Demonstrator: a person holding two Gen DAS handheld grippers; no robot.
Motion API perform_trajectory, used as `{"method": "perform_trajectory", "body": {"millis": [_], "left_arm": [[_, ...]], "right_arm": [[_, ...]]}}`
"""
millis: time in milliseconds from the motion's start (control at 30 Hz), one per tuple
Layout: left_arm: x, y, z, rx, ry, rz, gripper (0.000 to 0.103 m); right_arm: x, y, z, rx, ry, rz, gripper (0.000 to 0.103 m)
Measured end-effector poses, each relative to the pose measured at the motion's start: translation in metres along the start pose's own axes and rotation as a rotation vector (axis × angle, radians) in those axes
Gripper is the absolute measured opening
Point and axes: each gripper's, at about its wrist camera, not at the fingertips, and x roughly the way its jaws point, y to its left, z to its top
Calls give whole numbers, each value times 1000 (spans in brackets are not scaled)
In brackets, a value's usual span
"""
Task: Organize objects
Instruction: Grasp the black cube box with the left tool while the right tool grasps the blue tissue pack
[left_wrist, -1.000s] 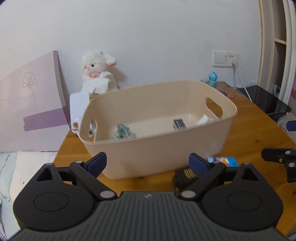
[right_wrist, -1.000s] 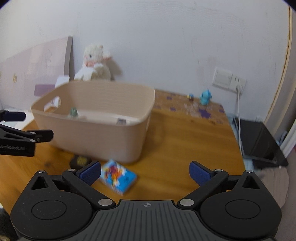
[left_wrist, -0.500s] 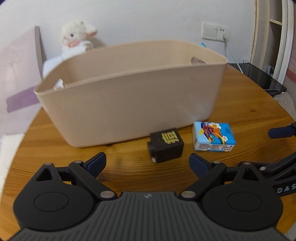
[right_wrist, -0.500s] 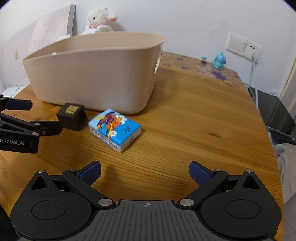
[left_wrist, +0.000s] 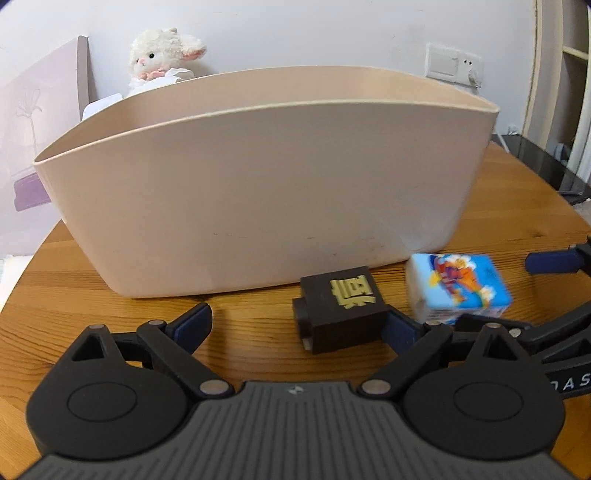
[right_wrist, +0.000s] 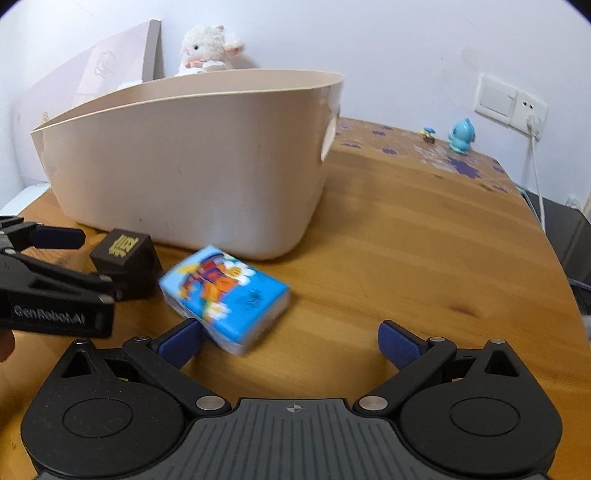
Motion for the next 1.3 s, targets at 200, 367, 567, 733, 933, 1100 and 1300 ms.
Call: {"method": "perform_trajectory", "body": {"millis": [200, 367, 567, 733, 933, 1100, 1300], "left_arm": [[5, 15, 0, -64, -1, -16, 97], [5, 21, -1, -78, -16, -7, 92], [4, 28, -1, -82, -20, -2, 86], [-1, 29, -1, -66, -31, -24, 59], [-9, 24, -2, -43, -27, -65, 47], [-19, 24, -5, -44, -29, -74, 47], [-42, 27, -6, -31, -53, -74, 47]], "right_arm": [[12, 7, 7, -42, -29, 43, 103], [17, 15, 11, -47, -29, 49, 103], [20, 28, 14, -41, -28, 39, 103], [13, 36, 10, -35, -40, 34, 83], [-3, 56, 6, -105, -45, 31, 51], [-14, 57, 0, -105, -52, 14, 44], [-32, 54, -5, -88, -77, 9, 44]]}}
